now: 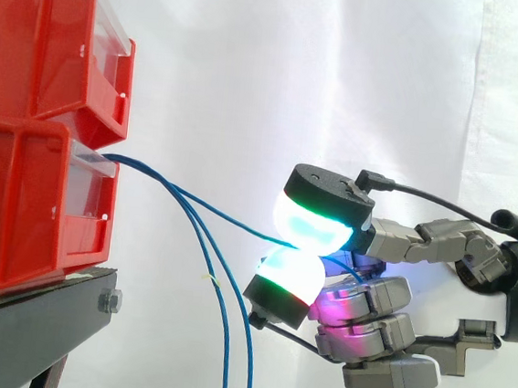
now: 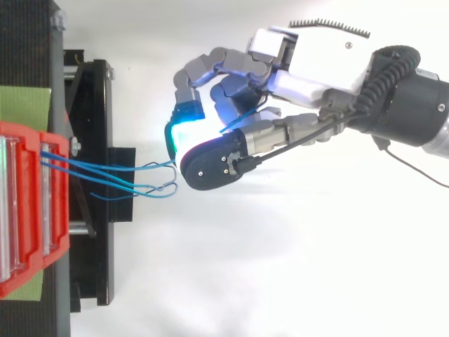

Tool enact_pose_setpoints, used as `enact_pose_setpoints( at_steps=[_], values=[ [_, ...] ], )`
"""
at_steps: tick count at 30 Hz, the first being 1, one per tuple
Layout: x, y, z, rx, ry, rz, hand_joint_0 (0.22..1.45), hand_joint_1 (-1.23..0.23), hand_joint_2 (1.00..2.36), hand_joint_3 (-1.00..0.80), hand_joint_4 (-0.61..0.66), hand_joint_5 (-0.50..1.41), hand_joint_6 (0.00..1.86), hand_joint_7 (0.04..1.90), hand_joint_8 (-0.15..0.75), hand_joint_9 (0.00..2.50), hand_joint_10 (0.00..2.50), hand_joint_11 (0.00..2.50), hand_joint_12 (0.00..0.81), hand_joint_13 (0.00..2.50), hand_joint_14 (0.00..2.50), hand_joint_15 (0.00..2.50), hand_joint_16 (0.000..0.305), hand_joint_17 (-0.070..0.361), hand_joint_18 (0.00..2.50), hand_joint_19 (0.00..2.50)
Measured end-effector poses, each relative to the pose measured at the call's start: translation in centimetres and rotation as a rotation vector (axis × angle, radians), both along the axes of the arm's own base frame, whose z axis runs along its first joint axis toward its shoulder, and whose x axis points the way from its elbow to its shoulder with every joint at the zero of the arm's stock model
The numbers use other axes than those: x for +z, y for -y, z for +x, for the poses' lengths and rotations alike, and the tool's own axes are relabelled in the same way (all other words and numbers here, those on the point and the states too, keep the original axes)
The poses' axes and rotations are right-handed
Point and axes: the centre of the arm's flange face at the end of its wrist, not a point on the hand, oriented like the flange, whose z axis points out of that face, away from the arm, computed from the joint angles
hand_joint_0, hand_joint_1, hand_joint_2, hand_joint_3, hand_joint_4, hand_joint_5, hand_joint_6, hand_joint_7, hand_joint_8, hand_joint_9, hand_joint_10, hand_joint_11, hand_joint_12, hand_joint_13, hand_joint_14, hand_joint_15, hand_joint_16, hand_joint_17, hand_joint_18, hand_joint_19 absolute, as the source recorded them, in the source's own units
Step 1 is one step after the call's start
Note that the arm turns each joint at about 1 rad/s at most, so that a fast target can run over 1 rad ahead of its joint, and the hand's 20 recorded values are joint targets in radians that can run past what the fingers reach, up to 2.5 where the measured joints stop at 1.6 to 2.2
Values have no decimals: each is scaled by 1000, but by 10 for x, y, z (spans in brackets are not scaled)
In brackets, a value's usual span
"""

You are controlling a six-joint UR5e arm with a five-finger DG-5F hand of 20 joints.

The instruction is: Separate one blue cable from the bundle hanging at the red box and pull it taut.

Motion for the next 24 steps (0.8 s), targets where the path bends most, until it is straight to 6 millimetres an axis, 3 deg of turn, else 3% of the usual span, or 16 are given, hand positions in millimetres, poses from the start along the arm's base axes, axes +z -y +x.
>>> enact_pose_setpoints(
  at_steps=[24],
  values=[
    [0, 0, 0, 0, 0, 0, 804, -739, 1019, -292, 101, -184, 979, 1434, 261, 741, 2408, 1409, 297, 751, 2500, 1781, 23, 51, 1355, 1957]
  ],
)
